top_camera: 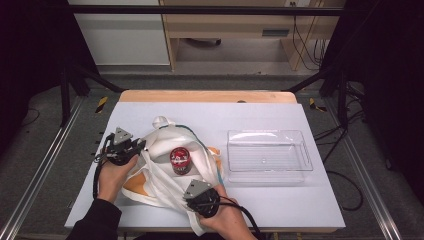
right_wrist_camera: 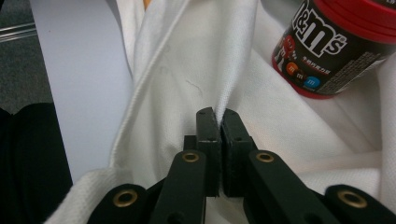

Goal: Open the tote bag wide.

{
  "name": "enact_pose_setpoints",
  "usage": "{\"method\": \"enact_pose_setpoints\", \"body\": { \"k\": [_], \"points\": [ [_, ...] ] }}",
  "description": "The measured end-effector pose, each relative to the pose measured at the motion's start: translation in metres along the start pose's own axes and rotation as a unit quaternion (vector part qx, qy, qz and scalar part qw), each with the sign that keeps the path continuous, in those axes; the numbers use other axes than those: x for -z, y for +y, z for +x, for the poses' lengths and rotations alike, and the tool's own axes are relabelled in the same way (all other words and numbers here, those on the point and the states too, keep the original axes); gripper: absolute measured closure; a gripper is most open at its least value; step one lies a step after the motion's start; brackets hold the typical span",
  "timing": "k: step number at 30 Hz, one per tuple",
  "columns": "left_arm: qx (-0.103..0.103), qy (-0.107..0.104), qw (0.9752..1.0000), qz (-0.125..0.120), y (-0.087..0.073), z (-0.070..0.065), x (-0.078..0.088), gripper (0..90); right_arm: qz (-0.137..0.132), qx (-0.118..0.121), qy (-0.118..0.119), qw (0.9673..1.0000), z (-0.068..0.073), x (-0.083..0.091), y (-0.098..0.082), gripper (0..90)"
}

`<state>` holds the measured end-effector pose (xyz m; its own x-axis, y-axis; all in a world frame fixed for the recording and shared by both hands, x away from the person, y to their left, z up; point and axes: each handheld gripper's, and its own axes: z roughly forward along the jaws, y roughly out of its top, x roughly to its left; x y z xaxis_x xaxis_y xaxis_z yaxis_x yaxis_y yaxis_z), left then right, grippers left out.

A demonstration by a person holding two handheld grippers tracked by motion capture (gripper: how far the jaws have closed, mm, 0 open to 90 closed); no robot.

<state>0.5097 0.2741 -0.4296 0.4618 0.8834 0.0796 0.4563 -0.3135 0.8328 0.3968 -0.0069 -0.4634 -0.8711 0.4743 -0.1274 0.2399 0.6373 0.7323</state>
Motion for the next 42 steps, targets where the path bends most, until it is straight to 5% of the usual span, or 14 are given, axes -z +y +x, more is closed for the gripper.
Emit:
{"method": "enact_pose_setpoints", "body": {
  "k": [8, 16, 23, 26, 33, 37, 42],
  "points": [
    [-0.017, 0.004, 0.9992, -0.036, 0.006, -0.013, 0.028, 61.4, -0.009, -0.001, 0.010, 0.9999, -0.003, 0.015, 0.008, 60.5],
    [-0.036, -0.002, 0.9981, -0.050, 0.008, -0.027, 0.064, 56.9, -0.016, 0.004, 0.015, 0.9998, -0.003, 0.030, 0.013, 59.4],
    [-0.074, -0.039, 0.9946, -0.062, 0.008, -0.055, 0.091, 53.1, -0.033, -0.006, 0.006, 0.9994, -0.016, 0.053, 0.019, 56.2],
    [-0.088, -0.069, 0.9906, -0.079, 0.006, -0.066, 0.093, 48.3, -0.042, -0.012, -0.004, 0.9990, -0.028, 0.068, 0.027, 53.4],
    [-0.107, -0.130, 0.9846, -0.048, 0.001, -0.093, 0.081, 39.4, -0.042, -0.024, -0.023, 0.9986, -0.058, 0.081, 0.045, 44.5],
    [-0.123, -0.144, 0.9812, -0.037, -0.001, -0.102, 0.074, 36.1, -0.035, -0.029, -0.029, 0.9985, -0.076, 0.079, 0.056, 39.6],
    [-0.117, -0.157, 0.9802, -0.031, -0.003, -0.105, 0.063, 32.5, -0.020, -0.031, -0.037, 0.9987, -0.102, 0.066, 0.073, 31.4]
  ]
}}
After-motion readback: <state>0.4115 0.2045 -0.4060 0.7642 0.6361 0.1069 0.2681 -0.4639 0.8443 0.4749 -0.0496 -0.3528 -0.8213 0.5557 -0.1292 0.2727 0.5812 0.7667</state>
